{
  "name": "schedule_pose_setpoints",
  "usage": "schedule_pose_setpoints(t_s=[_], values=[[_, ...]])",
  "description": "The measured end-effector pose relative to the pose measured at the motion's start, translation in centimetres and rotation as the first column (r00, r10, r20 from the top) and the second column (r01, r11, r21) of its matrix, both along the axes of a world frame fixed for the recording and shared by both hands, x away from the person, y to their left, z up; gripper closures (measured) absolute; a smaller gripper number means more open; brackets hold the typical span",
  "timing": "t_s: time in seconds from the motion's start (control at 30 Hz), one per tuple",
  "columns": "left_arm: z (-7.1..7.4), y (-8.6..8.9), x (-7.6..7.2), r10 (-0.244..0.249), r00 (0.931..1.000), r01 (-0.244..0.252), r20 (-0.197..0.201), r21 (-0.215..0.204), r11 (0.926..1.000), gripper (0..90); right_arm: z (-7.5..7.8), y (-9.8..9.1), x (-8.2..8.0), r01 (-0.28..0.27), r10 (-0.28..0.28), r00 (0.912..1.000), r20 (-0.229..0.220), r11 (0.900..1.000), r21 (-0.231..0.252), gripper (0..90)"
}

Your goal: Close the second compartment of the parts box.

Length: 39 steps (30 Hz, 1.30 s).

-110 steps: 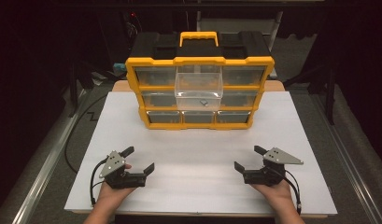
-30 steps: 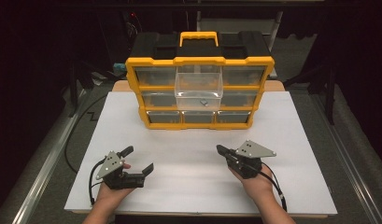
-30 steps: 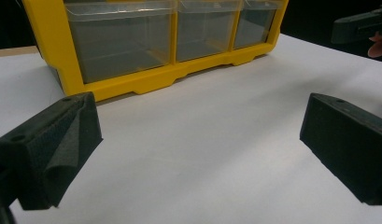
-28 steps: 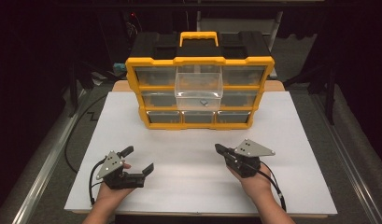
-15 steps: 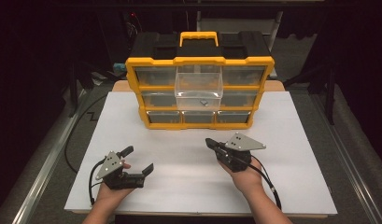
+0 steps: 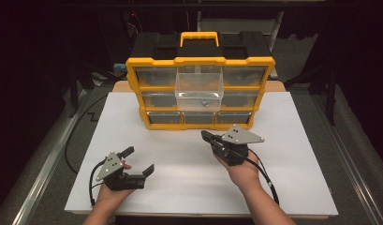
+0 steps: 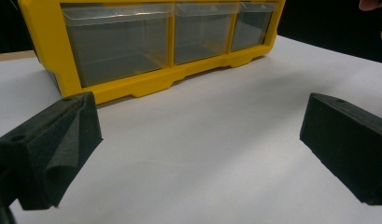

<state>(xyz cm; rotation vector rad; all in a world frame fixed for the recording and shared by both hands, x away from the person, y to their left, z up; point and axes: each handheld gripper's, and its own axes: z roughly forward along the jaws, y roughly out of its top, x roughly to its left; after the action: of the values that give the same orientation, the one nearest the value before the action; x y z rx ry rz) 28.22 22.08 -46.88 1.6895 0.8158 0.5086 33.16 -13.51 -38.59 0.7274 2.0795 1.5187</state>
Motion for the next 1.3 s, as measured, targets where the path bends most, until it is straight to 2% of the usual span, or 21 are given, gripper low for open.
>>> schedule_pose_setpoints(t_s=[0.27, 0.73, 1.3], values=[[0.0, 0.0, 0.0, -0.005, 1.0000, 0.005, 0.005, 0.003, 1.0000, 0.3, 1.8, 0.5, 0.2, -0.001, 0.001, 0.9994, 0.036, 1.0000, 0.003, 90.0], [0.1, 0.2, -0.1, -0.002, 0.9999, 0.002, 0.011, -0.004, 1.0000, 0.2, 5.0, 0.8, 0.2, 0.019, -0.020, 0.9971, 0.074, 0.9997, 0.016, 90.0], [0.2, 0.3, -0.1, -0.001, 0.9999, 0.001, 0.015, -0.011, 0.9999, 0.3, 8.0, 1.5, 0.3, 0.031, -0.034, 0.9921, 0.121, 0.9993, 0.022, 90.0]])
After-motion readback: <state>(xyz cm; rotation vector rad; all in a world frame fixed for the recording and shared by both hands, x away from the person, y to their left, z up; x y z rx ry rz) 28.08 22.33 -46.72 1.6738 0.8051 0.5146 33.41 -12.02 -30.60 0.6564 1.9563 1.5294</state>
